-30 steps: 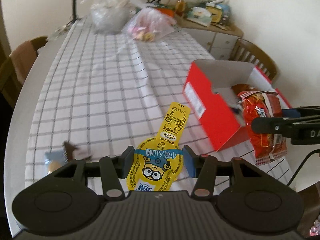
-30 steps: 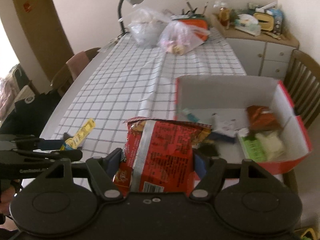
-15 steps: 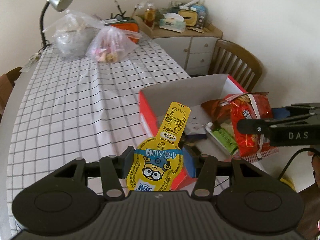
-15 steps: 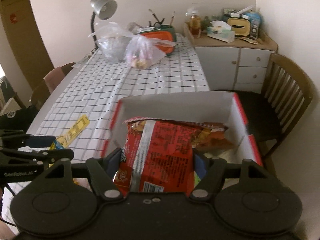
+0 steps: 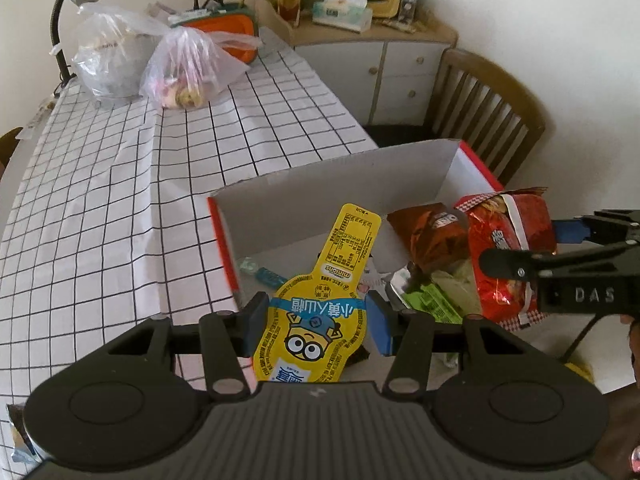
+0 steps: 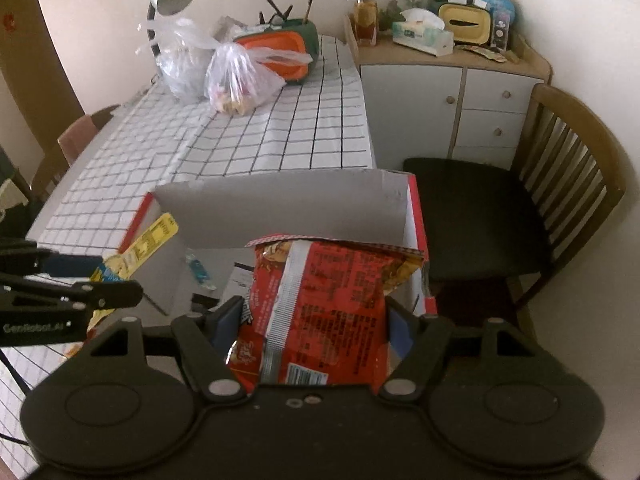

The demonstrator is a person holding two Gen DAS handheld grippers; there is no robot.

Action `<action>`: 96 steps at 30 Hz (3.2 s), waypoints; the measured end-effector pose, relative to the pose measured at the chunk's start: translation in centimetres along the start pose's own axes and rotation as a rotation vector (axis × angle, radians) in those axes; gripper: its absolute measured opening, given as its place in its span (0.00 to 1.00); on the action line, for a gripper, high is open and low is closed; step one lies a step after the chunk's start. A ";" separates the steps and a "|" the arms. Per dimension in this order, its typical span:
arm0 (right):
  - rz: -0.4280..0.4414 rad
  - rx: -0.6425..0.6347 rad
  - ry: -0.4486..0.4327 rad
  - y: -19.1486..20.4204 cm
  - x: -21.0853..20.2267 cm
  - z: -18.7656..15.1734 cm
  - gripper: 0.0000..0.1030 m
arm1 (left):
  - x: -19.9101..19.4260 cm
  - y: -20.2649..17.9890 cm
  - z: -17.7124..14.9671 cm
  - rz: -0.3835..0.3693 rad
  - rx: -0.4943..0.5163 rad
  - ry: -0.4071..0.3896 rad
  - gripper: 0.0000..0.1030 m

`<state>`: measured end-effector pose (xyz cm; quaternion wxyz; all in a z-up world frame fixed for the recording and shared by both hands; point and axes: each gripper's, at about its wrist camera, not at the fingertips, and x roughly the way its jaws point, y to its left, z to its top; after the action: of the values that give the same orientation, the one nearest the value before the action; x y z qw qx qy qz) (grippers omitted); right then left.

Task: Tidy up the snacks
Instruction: 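Carry the minion packet and red chip bag over the red box, then lower both packets into the box and open both tools, then move both tools back toward the yellow candy and green drink pouch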

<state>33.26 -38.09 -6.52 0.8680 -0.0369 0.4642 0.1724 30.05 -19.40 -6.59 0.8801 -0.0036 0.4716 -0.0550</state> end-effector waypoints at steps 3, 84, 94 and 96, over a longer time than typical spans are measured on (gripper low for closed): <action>0.016 -0.034 0.039 -0.2 1.2 0.0 0.70 | 1.5 -0.8 0.9 0.020 0.010 0.027 0.50; 0.237 -0.089 -0.087 16.4 -5.0 -5.5 1.00 | -9.9 12.4 -12.1 0.056 -0.172 -0.118 0.73; 0.239 -0.202 0.025 24.8 -0.8 -8.1 0.96 | -9.1 20.1 -17.5 0.111 -0.203 -0.047 0.73; 0.238 -0.236 0.046 26.2 0.3 -8.4 0.94 | -8.8 21.5 -18.3 0.115 -0.224 -0.037 0.73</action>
<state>18.04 -15.31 -8.99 0.8202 -0.0871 0.4617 0.3263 12.08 3.66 -10.72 0.8844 -0.0757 0.4579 0.0488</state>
